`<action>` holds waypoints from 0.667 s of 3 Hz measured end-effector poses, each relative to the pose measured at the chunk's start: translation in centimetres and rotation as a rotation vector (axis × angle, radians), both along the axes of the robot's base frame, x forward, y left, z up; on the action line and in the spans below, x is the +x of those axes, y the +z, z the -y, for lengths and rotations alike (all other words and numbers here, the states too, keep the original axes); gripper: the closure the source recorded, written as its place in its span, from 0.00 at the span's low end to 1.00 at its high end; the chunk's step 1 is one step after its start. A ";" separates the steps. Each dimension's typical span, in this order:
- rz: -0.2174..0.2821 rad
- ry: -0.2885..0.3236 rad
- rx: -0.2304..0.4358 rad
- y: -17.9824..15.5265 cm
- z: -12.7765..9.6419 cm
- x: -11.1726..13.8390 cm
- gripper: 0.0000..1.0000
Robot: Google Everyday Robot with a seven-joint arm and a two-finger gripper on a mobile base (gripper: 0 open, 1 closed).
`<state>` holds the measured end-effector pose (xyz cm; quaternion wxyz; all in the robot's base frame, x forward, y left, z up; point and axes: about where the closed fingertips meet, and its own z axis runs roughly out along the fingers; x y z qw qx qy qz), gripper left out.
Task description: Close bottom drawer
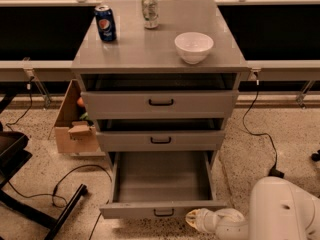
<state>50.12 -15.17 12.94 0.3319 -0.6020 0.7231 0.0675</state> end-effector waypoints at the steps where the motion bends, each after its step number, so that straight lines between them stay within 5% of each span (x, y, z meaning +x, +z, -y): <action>1: 0.037 0.009 -0.006 1.5 0.8 2.7 1.00; 2: 0.037 0.009 -0.006 1.5 0.8 2.7 1.00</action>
Offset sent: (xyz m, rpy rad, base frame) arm 0.0288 -0.0081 0.0151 -0.0059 -0.0363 0.0085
